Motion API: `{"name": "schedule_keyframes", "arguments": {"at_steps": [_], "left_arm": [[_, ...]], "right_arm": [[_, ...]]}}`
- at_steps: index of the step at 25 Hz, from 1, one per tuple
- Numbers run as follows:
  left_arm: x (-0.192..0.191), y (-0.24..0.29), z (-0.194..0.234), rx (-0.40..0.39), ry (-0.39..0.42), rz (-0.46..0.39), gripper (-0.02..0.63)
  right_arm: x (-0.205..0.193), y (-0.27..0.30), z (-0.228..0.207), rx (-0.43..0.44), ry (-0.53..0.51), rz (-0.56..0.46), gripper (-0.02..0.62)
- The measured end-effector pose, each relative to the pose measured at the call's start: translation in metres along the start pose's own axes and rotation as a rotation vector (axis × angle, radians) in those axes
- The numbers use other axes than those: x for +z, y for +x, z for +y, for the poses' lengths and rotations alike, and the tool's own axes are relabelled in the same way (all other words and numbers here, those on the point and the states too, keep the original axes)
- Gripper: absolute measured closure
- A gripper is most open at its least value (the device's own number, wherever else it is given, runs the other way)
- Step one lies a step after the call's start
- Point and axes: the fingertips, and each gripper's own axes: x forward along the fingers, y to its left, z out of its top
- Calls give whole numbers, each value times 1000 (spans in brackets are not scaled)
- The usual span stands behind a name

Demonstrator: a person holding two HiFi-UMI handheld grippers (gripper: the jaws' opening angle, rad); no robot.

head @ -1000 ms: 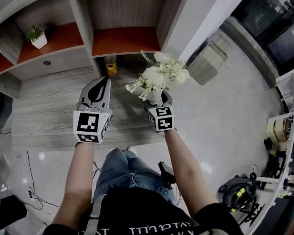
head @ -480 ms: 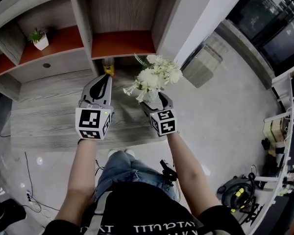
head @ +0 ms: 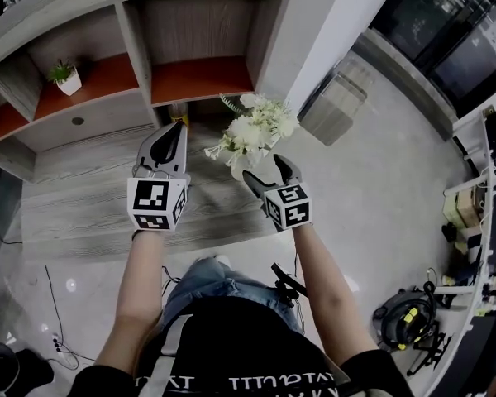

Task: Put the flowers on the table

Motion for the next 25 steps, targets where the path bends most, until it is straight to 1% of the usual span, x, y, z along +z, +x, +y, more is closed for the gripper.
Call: {"name": "schedule_keyframes", "arguments": {"at_steps": [11, 14, 18, 19, 20, 22, 25], "left_arm": [[34, 9, 6, -41, 13, -40, 595], [39, 12, 6, -51, 10, -50, 595], [46, 16, 6, -62, 6, -58, 595], [48, 17, 7, -64, 5, -61, 595], [50, 18, 7, -64, 3, -65, 595], [53, 20, 7, -63, -1, -73, 595], [57, 22, 6, -70, -2, -83, 595]], "right_arm": [[40, -32, -2, -54, 12, -19, 209], [51, -41, -4, -72, 50, -43, 210], [60, -54, -7, -103, 108, -45, 212], [62, -58, -9, -118, 124, -49, 221], [65, -63, -12, -140, 138, -57, 245], [71, -74, -20, -193, 159, -79, 351], [82, -91, -32, -265, 180, -122, 453]]}}
